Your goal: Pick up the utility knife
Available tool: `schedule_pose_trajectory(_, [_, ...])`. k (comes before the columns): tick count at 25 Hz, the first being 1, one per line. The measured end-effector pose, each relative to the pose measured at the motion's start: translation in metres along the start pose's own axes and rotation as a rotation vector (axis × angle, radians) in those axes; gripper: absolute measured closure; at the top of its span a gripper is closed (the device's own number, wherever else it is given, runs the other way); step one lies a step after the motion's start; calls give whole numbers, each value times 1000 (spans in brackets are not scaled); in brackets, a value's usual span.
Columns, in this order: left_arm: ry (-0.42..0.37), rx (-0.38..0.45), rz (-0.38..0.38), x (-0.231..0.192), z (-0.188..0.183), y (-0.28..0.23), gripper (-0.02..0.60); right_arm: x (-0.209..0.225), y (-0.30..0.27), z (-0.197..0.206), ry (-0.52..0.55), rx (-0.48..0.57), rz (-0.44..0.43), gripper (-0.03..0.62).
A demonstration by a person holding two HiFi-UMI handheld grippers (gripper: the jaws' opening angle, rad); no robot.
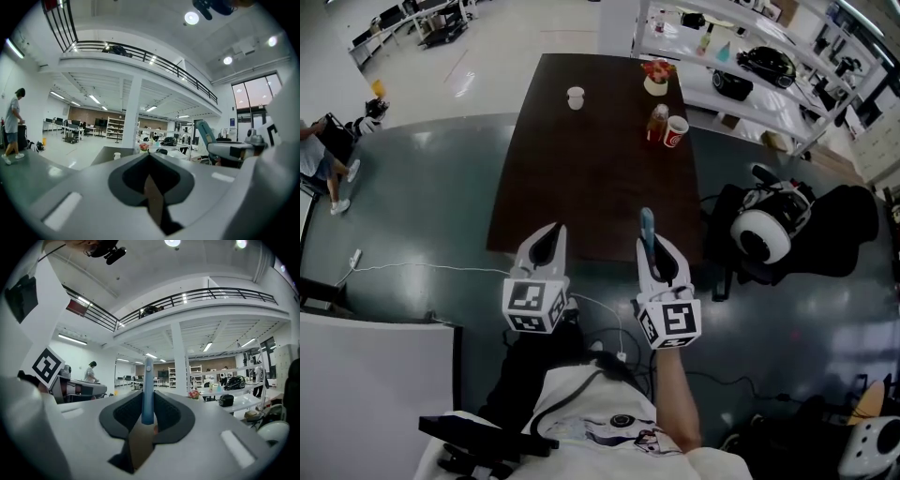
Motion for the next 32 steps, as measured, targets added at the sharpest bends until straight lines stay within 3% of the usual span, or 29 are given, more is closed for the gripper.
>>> schedule_pose_trajectory(9, [-6,-12,-5,29,8,37,584,-9,47,2,-12,-5,-6,522])
schedule_pose_trajectory(32, [-14,25,17,16,10,142,584,-86,103,-1,-17,11,57,522])
Point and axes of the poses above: the fingertips, and each gripper's own axes: y backward along the fingers, x to its right, z out of its underside, the point moved 7 cm from there along y, backward along the fingers, and after that the axes turned 8 degrees about z, right-handed, at the moved point
